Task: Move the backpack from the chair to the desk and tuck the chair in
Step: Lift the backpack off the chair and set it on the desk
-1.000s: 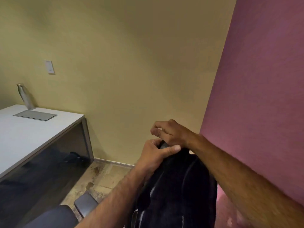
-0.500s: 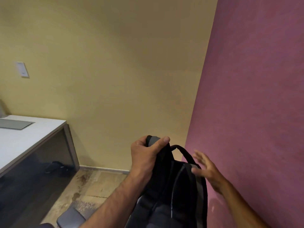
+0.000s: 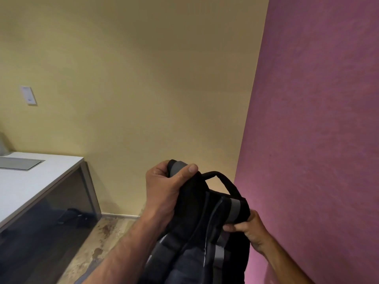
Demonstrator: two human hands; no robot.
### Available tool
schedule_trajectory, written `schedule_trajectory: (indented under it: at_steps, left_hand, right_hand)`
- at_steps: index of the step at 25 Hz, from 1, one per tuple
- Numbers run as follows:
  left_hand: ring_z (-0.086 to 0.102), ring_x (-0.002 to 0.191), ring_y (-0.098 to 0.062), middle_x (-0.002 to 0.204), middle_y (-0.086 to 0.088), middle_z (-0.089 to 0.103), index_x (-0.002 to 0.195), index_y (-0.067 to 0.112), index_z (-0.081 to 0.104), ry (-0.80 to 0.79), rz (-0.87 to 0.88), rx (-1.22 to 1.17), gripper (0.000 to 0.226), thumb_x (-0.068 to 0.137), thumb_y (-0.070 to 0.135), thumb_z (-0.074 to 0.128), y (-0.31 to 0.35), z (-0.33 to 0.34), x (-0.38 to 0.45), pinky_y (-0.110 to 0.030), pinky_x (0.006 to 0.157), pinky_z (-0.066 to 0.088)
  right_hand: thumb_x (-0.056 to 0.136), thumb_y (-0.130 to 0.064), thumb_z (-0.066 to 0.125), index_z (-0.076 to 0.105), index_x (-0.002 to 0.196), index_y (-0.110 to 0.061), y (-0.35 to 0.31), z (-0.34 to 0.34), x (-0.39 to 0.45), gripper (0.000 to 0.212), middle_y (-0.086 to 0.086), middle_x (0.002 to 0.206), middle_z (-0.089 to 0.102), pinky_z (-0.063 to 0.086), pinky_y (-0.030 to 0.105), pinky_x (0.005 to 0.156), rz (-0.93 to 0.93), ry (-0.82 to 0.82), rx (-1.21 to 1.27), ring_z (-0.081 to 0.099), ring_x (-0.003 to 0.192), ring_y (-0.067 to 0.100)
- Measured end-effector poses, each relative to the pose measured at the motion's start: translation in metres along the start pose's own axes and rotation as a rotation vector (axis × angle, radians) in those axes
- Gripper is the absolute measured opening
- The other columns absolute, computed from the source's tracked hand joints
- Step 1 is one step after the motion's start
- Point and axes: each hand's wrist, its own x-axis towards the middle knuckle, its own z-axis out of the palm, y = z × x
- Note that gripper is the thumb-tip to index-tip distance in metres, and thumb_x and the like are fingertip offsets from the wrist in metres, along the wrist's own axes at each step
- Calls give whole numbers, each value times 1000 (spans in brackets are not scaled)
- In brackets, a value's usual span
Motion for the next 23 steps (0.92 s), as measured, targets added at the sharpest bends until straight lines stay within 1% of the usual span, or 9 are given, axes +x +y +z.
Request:
schedule_trajectory:
  at_steps: [3,5,7,11,13,16,17,19,23]
  left_hand:
    - [56,60,-25,64,-16,64,76,-11,63,32,2,29,71,67,55,87,8,-25,3,-31,53,50]
    - [60,68,-28,76,-28,68,88,-11,69,13,-44,105,77,70,63,81,10,-49,4,-38,61,50]
    - [63,75,-31,88,-38,70,95,-9,70,-8,-127,209,79,68,64,81,8,-78,3,-40,68,49]
    - [70,72,-16,82,0,77,88,18,74,5,-207,435,63,54,70,84,-23,-121,1,-20,57,51]
    - [66,92,-15,107,6,70,109,25,65,14,-257,552,80,47,72,82,-53,-130,10,-24,71,51]
    - [43,132,-14,144,13,39,148,29,35,-134,-356,598,118,49,71,83,-89,-125,35,-35,100,44]
    - [40,133,-7,145,16,34,151,31,29,-190,-362,559,121,51,69,85,-96,-121,46,-33,104,43]
    - [54,121,6,144,17,44,145,32,37,-271,-344,437,109,54,58,91,-104,-113,68,-21,95,51]
    - [71,111,-21,124,-4,73,132,19,56,-239,-311,337,93,50,36,98,-116,-109,104,-38,87,60]
  right_hand:
    - [44,2,95,74,103,-5,-12,21,8,63,8,94,81,65,37,72,-41,73,18,77,94,27]
    - [48,7,93,75,98,-8,-20,34,16,55,4,89,82,64,30,65,-105,151,14,78,86,21]
    - [51,14,92,76,96,-7,-25,46,24,52,7,89,82,64,36,69,-161,187,14,79,83,25]
    - [43,7,95,77,96,-7,-35,55,28,58,10,92,82,65,42,74,-257,198,19,80,85,29]
    - [36,-5,95,78,95,-9,-45,52,28,61,10,92,82,65,40,74,-298,215,22,79,86,29]
    - [34,-7,94,81,88,-17,-66,42,31,56,7,92,82,65,31,67,-369,231,43,80,84,26]
    - [35,-6,93,82,87,-20,-74,39,33,55,6,92,83,64,28,66,-394,228,54,80,84,24]
    - [35,-7,93,82,87,-25,-89,34,38,56,4,92,83,64,28,65,-440,215,79,80,84,23]
    - [36,-10,93,82,88,-24,-101,27,62,55,5,94,82,64,31,67,-496,172,74,80,86,25]
